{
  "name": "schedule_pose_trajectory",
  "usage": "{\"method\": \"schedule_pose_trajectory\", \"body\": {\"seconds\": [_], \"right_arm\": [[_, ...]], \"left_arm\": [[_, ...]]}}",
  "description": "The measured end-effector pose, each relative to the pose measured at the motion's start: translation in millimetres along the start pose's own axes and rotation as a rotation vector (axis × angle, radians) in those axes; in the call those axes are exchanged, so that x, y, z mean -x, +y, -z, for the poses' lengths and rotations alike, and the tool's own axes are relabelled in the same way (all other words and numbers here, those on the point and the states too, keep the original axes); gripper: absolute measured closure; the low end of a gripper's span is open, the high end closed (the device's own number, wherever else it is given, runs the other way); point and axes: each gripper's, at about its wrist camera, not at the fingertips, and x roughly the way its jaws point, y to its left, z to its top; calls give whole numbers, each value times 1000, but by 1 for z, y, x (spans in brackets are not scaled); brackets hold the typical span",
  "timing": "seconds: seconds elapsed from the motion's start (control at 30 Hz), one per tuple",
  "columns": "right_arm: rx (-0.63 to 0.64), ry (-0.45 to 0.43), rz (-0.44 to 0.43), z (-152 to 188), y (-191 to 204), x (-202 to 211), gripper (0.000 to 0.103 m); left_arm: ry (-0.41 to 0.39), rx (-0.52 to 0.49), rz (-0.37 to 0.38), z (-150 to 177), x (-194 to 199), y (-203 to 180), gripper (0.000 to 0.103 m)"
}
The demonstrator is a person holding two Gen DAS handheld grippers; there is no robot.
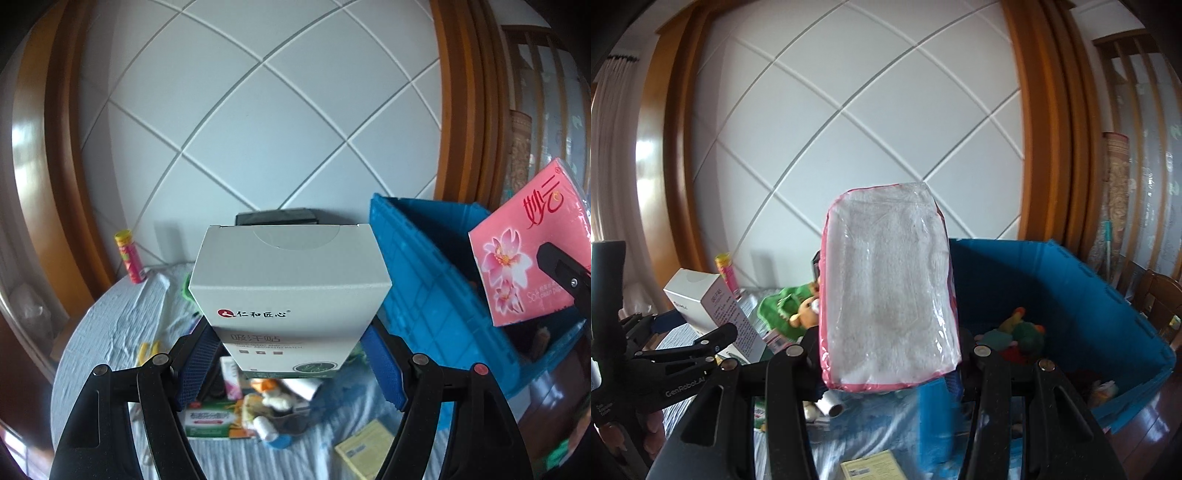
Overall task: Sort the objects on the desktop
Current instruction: 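Carry the patch box and tissue pack over the blue bin with both tools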
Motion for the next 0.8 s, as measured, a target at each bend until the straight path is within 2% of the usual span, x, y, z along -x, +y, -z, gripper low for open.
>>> {"method": "schedule_pose_trajectory", "body": {"seconds": [0.37,0.53,0.67,0.8], "right_arm": [[-37,-71,52,-16,-170,25,56],[-39,-63,66,-18,-237,38,56],[-37,-40,76,-13,-277,41,56],[-42,4,76,-3,-308,35,56]], "left_arm": [[-84,-17,51,-45,13,-170,27],[-88,-34,74,-53,20,-240,27],[-48,-54,90,-48,12,-287,27],[23,-66,97,-41,-9,-316,27]]}}
